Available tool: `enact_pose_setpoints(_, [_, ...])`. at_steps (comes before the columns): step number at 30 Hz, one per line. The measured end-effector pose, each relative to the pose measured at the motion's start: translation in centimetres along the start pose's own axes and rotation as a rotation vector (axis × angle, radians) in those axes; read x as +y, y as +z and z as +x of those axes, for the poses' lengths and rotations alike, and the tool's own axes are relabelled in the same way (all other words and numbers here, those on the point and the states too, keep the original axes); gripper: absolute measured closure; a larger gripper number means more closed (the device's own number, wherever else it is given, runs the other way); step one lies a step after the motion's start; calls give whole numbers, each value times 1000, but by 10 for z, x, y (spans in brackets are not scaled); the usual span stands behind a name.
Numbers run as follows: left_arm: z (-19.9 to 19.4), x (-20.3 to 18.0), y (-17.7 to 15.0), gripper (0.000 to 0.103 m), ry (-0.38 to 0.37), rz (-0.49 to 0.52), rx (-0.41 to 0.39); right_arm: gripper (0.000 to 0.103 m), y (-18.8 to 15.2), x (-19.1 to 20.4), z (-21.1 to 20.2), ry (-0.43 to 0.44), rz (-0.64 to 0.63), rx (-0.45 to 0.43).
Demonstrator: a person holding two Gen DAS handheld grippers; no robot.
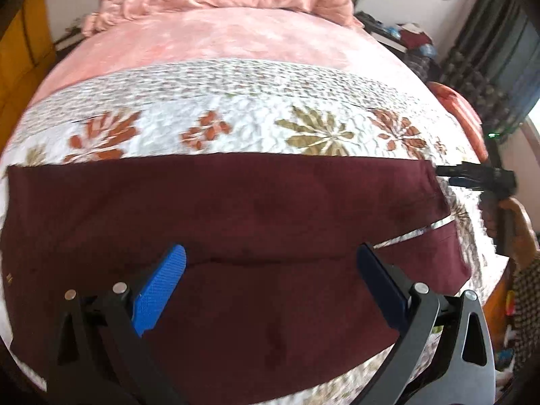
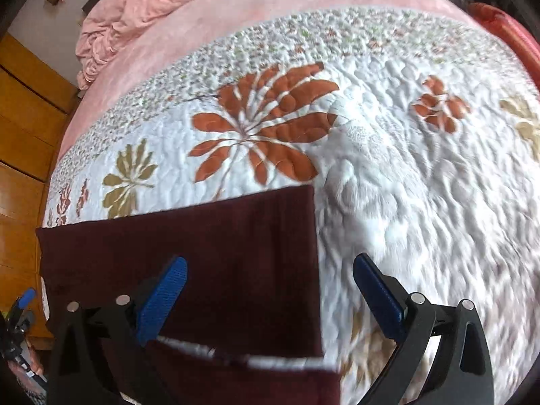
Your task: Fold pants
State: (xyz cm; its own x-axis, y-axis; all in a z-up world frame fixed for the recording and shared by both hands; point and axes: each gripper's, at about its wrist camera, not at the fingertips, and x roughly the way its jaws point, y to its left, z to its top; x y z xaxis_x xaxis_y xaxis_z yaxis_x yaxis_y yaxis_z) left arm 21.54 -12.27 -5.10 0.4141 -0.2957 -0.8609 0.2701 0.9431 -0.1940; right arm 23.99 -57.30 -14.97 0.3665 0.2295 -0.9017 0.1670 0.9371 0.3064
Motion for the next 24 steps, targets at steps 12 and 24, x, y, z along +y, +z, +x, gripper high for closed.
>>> enact_pose_setpoints(12, [62,-29,33,3,-28,72,61,79,15,10,28,9,-166,6])
enact_pose_setpoints(24, [116,-45,93,3,-224,382,92,82,-23,35,-74,210,-384,-224])
